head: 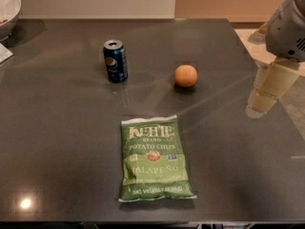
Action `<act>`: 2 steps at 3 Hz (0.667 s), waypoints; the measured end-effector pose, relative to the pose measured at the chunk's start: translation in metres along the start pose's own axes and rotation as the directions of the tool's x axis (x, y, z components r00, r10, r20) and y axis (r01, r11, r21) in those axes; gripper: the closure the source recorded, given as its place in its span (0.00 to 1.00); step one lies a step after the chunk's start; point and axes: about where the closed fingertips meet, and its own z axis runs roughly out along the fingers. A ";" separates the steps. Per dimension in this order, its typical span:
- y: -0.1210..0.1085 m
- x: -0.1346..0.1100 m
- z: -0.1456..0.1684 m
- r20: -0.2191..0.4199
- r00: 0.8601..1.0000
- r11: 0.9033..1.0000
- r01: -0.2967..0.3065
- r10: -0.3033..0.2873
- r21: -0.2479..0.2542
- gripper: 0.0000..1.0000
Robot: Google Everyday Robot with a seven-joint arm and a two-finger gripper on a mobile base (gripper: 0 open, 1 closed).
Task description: Pick pepsi can
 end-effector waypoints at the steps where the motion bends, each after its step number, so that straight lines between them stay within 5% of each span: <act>1: -0.029 -0.032 0.018 0.077 0.997 1.000 0.003 -0.004 0.002 0.00; 2: -0.060 -0.077 0.041 0.177 0.984 1.000 0.013 -0.013 0.000 0.00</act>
Offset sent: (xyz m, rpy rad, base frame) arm 0.1433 0.1117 -0.0082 0.2840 -0.0805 0.0998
